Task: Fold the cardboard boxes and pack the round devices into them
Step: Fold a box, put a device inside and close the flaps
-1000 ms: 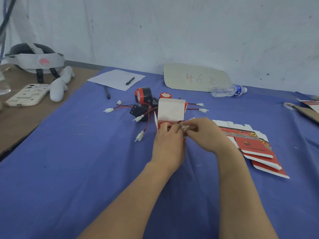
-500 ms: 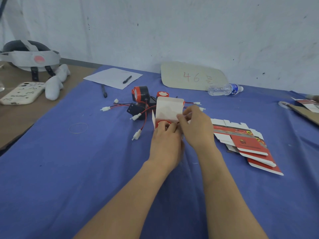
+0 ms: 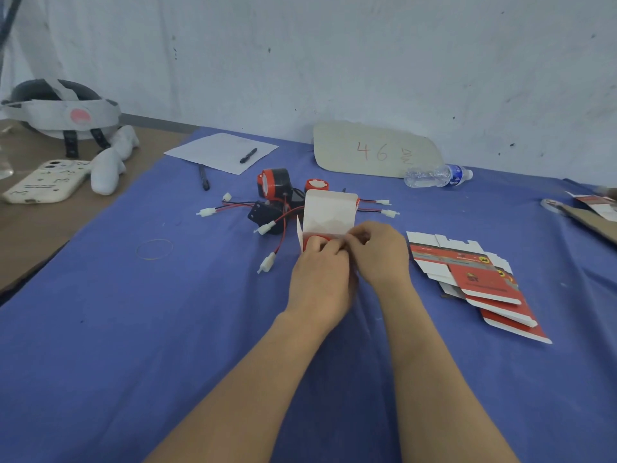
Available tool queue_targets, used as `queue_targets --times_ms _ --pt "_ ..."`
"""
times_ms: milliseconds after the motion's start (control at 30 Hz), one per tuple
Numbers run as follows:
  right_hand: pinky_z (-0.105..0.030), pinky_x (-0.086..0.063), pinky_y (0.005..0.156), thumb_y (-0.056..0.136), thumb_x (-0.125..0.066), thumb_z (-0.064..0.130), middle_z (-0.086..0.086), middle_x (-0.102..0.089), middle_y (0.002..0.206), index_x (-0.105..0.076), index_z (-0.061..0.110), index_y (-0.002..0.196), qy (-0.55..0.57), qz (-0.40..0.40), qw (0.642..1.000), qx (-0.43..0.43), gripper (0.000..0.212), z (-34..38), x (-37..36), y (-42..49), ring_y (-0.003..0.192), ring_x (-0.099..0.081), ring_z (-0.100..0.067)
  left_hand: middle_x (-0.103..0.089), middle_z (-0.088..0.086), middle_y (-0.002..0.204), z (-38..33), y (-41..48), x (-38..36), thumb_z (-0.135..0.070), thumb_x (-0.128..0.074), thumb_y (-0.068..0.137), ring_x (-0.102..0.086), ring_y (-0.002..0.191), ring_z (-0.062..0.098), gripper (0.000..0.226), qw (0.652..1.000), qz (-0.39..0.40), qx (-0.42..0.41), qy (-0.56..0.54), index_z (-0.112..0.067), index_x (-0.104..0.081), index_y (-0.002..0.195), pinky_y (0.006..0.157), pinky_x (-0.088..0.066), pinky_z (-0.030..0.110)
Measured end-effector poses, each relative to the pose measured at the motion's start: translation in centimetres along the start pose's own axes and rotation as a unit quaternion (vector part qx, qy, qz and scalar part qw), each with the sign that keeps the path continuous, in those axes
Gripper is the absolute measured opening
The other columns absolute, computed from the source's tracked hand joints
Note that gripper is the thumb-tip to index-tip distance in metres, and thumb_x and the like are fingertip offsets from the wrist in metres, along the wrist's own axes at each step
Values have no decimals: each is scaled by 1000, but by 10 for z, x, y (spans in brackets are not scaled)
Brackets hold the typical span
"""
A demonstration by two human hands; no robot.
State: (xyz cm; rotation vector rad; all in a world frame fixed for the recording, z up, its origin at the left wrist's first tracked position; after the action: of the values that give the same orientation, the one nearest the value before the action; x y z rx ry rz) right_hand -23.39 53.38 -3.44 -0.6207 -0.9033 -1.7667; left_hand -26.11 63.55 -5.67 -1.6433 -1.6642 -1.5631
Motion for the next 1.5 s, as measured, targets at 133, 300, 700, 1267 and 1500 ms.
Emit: queue_targets --times_ms 133,300,700,1267,1500 --pt "-42 -43 94 97 -48 25 0 -68 111 -66 21 112 -35 3 999 10 24 3 1 0 107 -56 -25 -53 -9 133 -1 0 3 -25 -47 97 -36 121 13 32 1000 -2 4 -8 -17 -60 125 80 -40 21" --pt "-44 -43 90 93 -53 21 -4 -65 104 -59 14 104 -9 -49 999 -20 14 1 -2 -1 100 -56 -26 -53 -8 132 -3 -1 4 -25 -46 96 -37 121 15 33 1000 1 -4 -3 -18 -58 126 83 -42 24" --pt "-32 -37 93 96 -46 20 1 -56 126 -71 21 108 -13 -1 1000 -1 28 -16 -6 3 118 -47 -24 -50 -6 138 -6 -5 -4 -23 -46 96 -39 117 21 44 999 -11 -21 26 -17 -46 139 97 -37 30" --pt "-23 -50 68 98 -49 29 6 -67 76 -67 21 74 263 -38 963 -52 31 -16 -4 -3 72 -61 -11 -58 -3 126 -6 3 -2 -24 -43 98 -40 119 19 30 999 -23 -28 33 -17 -55 125 98 -32 29" --pt "-14 -43 58 93 -58 25 5 -59 109 -52 22 119 263 52 961 -61 27 -20 -18 -7 86 -58 -8 -65 3 92 7 -1 32 -12 -52 92 -57 87 18 14 977 -168 33 -129 -13 -66 93 73 -47 30"
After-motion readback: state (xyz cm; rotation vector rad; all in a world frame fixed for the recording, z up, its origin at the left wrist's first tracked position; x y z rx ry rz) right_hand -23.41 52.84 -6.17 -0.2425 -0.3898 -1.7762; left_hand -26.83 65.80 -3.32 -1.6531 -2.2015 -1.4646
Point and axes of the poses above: each hand's wrist, its own y-axis towards the middle knuckle, its own x-axis out of the back of the hand, z = x × y, the point moved 4 cm from there along y, towards the middle knuckle
